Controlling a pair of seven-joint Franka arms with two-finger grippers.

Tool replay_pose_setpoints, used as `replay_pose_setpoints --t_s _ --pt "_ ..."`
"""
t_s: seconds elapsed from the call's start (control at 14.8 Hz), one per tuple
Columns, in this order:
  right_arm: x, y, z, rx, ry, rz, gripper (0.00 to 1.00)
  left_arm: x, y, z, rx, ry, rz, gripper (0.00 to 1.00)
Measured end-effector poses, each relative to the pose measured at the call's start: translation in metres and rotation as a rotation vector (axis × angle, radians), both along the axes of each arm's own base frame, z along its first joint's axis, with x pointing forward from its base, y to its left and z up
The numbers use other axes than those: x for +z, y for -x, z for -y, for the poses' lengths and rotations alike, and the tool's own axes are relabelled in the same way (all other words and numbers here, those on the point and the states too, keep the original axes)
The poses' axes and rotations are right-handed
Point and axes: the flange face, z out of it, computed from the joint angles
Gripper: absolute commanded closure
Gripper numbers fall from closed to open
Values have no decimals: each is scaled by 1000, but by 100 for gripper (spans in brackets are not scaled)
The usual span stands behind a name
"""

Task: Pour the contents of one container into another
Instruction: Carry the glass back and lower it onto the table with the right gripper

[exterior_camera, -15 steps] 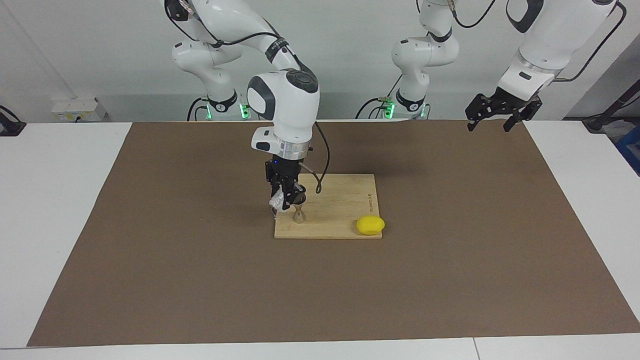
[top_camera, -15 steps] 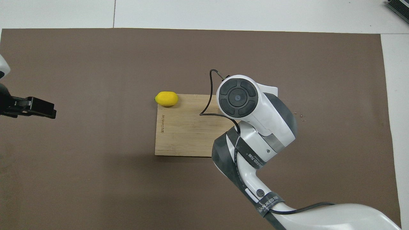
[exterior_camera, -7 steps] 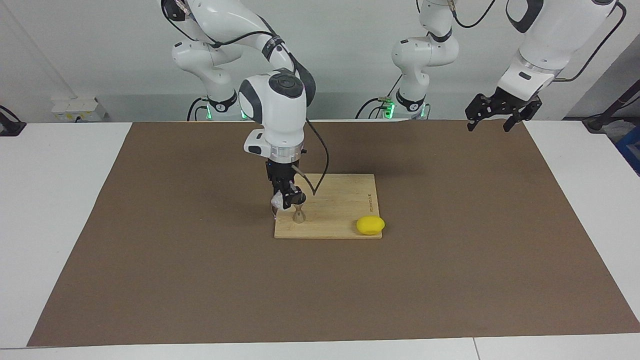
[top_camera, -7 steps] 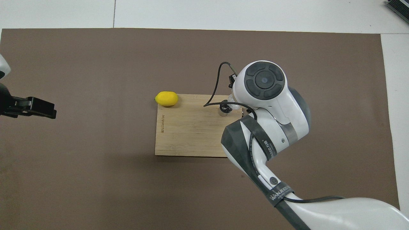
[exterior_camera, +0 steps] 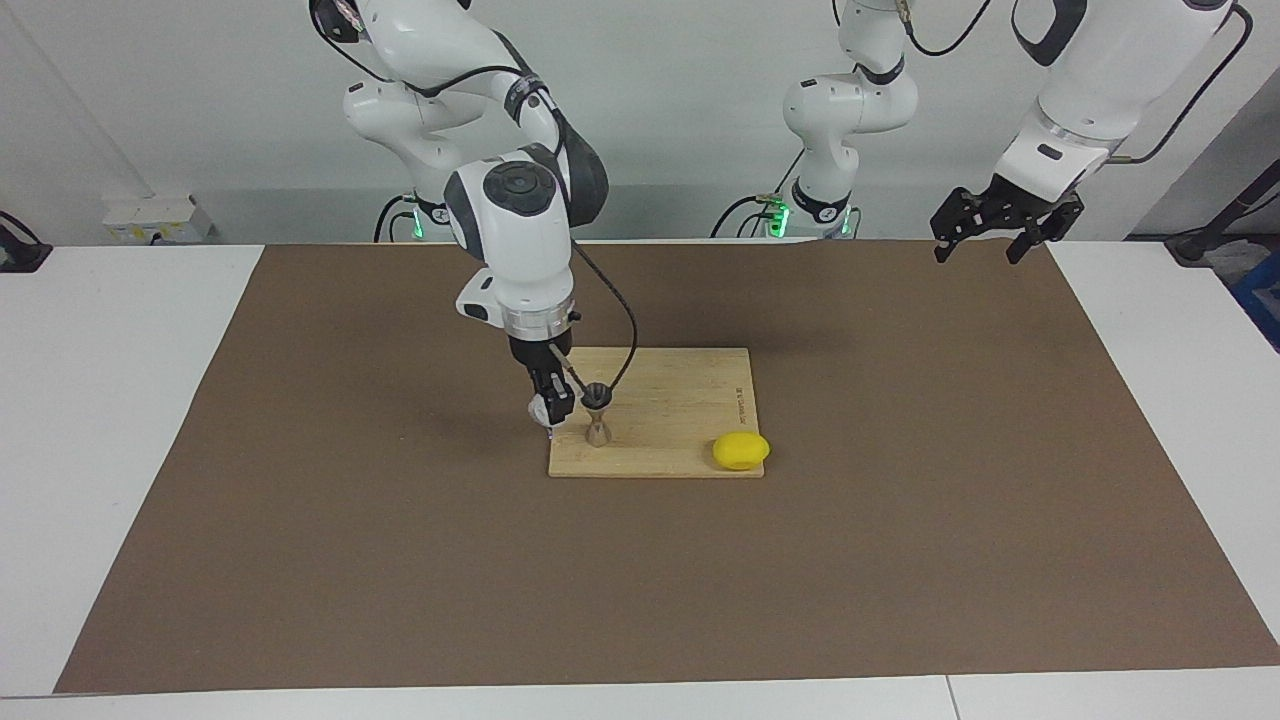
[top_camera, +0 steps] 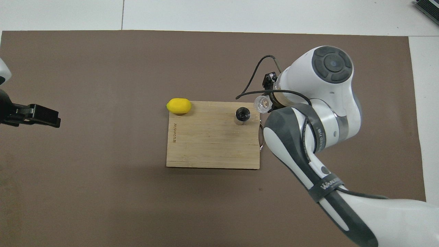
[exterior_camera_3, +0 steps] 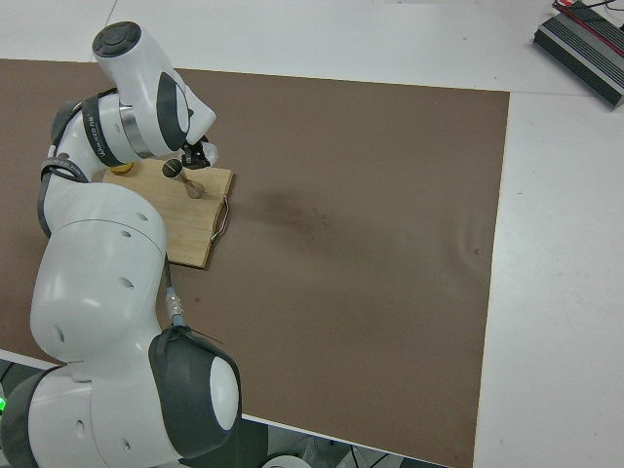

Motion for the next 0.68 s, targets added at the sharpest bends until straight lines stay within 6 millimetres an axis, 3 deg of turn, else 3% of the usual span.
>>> replay_pose_setpoints --t_s 0.34,0.68 --pt "-46 -6 93 -101 -203 -114 100 0 0 0 0 0 0 0" --pt "-92 6 163 -171 -375 -129 100 0 0 0 0 0 0 0"
